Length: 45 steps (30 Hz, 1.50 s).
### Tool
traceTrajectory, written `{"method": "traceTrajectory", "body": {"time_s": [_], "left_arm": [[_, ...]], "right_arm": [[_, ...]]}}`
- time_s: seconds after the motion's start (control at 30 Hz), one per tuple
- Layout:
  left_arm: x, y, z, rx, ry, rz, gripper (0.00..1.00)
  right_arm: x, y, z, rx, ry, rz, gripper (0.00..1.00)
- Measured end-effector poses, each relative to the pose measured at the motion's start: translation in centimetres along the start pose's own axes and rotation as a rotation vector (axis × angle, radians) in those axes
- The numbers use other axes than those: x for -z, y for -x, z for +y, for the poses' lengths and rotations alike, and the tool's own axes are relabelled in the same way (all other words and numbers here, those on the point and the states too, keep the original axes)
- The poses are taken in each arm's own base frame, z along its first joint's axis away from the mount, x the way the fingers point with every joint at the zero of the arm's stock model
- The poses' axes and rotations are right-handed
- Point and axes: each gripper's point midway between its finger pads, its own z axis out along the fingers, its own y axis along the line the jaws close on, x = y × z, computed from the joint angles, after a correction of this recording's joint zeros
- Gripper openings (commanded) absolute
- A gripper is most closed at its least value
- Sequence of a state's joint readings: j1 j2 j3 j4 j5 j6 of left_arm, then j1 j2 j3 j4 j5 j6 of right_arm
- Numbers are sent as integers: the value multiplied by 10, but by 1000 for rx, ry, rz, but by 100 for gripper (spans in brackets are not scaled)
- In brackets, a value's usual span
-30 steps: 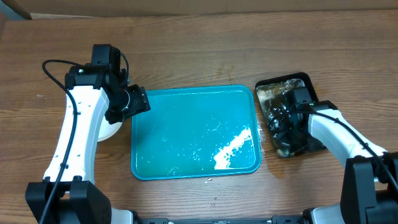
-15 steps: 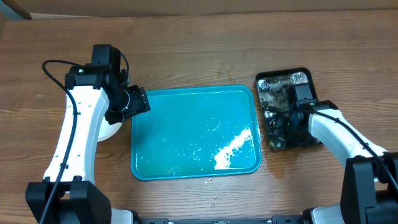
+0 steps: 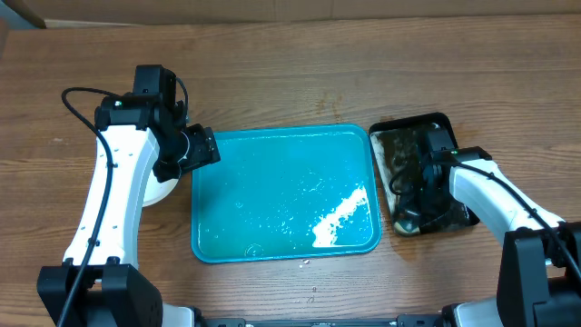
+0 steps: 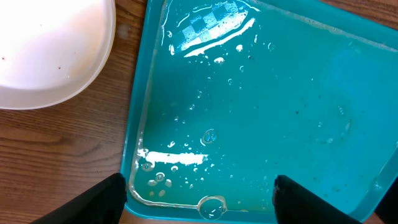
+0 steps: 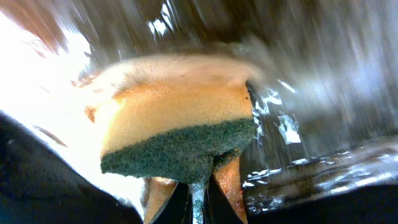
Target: Clean dirty plates on tray and stack at the side
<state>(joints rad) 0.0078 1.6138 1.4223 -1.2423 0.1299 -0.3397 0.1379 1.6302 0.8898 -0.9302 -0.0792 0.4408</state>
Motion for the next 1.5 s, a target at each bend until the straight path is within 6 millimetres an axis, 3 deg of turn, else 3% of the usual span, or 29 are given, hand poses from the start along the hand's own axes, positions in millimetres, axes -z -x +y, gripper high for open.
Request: {"method": "traceTrajectory", "body": {"time_s": [0.3, 0.53, 0.77, 0.93, 1.07, 1.23, 1.33, 1.5], "left_arm": [[0, 0, 0, 0, 0, 0, 77], [0, 0, 0, 0, 0, 0, 77], [0, -1, 0, 1, 1, 4, 77], [0, -1, 0, 1, 1, 4, 79], [0, -1, 0, -3, 2, 3, 80], [0, -1, 0, -3, 2, 3, 80], [0, -1, 0, -3, 2, 4, 80], [0, -1, 1, -3, 2, 5, 80]], "right_arm": [[6, 18, 30, 43, 144, -57, 4], [7, 15, 32, 61, 153, -42, 4], [18, 28, 34, 85, 136, -90, 4], [37, 47, 38, 108, 126, -169, 15], [51, 56, 42, 122, 128, -208, 35], [70, 67, 49, 157, 136, -246, 35], [79, 73, 52, 168, 138, -270, 43], [81, 72, 49, 182, 123, -269, 41]]}}
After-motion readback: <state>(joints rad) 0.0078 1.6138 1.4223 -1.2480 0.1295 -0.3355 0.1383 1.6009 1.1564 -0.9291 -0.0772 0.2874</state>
